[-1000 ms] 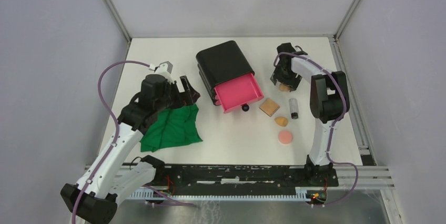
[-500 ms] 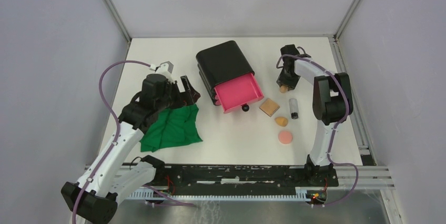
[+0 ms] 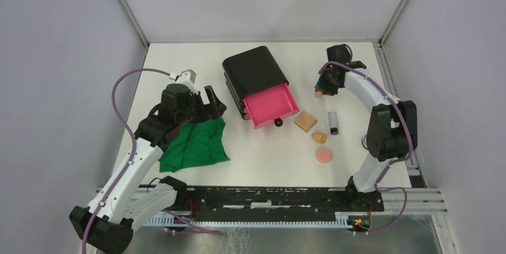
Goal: Organize the makeup
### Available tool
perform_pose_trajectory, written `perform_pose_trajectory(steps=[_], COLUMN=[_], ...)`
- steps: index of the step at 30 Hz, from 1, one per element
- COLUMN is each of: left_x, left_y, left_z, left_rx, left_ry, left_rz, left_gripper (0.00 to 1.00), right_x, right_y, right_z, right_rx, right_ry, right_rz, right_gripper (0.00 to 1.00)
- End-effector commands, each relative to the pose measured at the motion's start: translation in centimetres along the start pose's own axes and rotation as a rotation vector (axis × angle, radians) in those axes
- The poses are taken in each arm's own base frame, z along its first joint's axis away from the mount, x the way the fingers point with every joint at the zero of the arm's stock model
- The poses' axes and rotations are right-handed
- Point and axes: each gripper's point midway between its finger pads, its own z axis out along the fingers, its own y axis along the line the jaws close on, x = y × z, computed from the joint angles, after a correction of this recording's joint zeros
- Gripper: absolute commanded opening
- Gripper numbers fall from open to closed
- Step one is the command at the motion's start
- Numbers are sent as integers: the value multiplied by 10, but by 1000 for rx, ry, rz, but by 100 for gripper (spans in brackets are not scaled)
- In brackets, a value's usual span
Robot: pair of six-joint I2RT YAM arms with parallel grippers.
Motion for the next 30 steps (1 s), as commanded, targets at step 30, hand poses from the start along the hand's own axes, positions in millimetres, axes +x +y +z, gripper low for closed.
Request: perform_pose_trajectory(steps=[30], left_x=[-23], left_y=[2], left_z=[-6], left_rx=[-49], left_ry=[-75], left_rz=[-17], left_gripper=[99], right_x=[88], right_y=[167], right_z=[-157], right_rx=[-476], right_ry=[-137], right_rz=[-425], right_gripper=[74])
